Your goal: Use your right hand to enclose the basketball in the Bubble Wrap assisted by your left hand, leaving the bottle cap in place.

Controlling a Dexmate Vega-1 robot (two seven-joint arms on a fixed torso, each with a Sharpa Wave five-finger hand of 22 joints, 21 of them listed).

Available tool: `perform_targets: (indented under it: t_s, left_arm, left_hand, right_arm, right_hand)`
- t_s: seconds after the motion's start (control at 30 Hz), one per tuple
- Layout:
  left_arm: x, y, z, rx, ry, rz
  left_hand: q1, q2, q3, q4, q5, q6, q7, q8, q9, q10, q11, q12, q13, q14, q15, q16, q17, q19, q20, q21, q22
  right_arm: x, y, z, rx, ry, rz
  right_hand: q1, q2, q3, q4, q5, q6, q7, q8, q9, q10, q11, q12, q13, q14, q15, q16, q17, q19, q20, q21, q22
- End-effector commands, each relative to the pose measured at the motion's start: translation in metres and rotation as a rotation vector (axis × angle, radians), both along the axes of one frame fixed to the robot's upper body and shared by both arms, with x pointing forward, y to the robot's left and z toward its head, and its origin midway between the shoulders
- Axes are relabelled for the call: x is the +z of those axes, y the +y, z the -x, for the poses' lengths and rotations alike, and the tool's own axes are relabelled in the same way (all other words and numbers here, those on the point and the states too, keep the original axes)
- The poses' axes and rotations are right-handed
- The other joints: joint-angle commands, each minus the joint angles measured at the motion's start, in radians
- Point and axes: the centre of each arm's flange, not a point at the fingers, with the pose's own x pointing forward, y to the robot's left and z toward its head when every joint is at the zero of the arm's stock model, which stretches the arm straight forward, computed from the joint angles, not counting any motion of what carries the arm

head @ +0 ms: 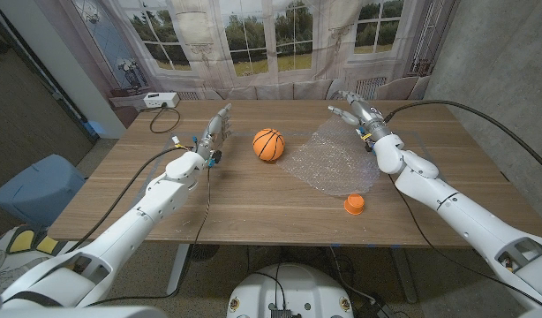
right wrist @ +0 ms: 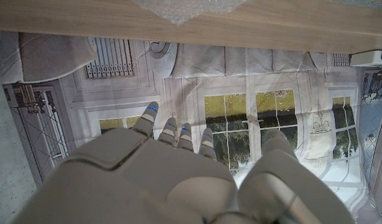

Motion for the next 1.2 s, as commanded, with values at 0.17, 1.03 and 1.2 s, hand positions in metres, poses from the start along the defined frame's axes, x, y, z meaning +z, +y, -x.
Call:
perform_targets:
  t_s: [0.17,1.03,1.2]
  left_arm:
    - [0.003,0.0,-0.005,-0.007,0.0,-0.007]
    - [0.004,0.0,-0.021,-0.038,0.031,0.0]
    - [0.006,0.0,-0.024,-0.042,0.033,-0.001]
  left_hand:
    - [-0.012,-0.001,-0.005,0.0,0.007,-0.041,0.0,-0.003,0.002,-0.014,0.004,-0.001,0.0,-0.008,0.003,0.001,0.003,-0.006,0.009,-0.004,0.004]
    - [-0.019,0.001,-0.012,0.004,0.013,-0.055,-0.004,-0.001,0.002,-0.029,0.003,-0.001,0.0,-0.015,0.005,-0.001,0.003,-0.009,0.024,-0.007,0.005]
    - [-0.021,0.003,-0.013,0.006,0.014,-0.057,-0.003,-0.001,0.002,-0.029,0.003,0.0,0.0,-0.014,0.006,0.0,0.004,-0.009,0.026,-0.007,0.005]
  right_arm:
    - [-0.005,0.009,-0.012,-0.091,0.083,0.113]
    - [-0.014,0.015,-0.04,-0.301,0.314,0.152]
    - [-0.017,0.014,-0.044,-0.336,0.351,0.167]
  right_hand:
    - [0.006,-0.002,-0.003,-0.002,0.009,0.015,-0.066,0.001,0.002,-0.031,-0.02,-0.005,0.003,-0.021,-0.004,-0.008,-0.005,-0.014,0.023,-0.001,0.003]
    - [0.009,-0.035,-0.037,-0.015,0.019,-0.176,-0.069,-0.021,0.004,-0.193,-0.006,-0.017,0.003,-0.093,0.047,-0.017,-0.007,-0.062,0.054,-0.012,0.004]
    - [0.004,-0.039,-0.043,-0.013,0.021,-0.188,-0.091,-0.017,0.004,-0.219,-0.01,-0.019,0.003,-0.108,0.052,-0.02,-0.006,-0.067,0.055,-0.012,0.004]
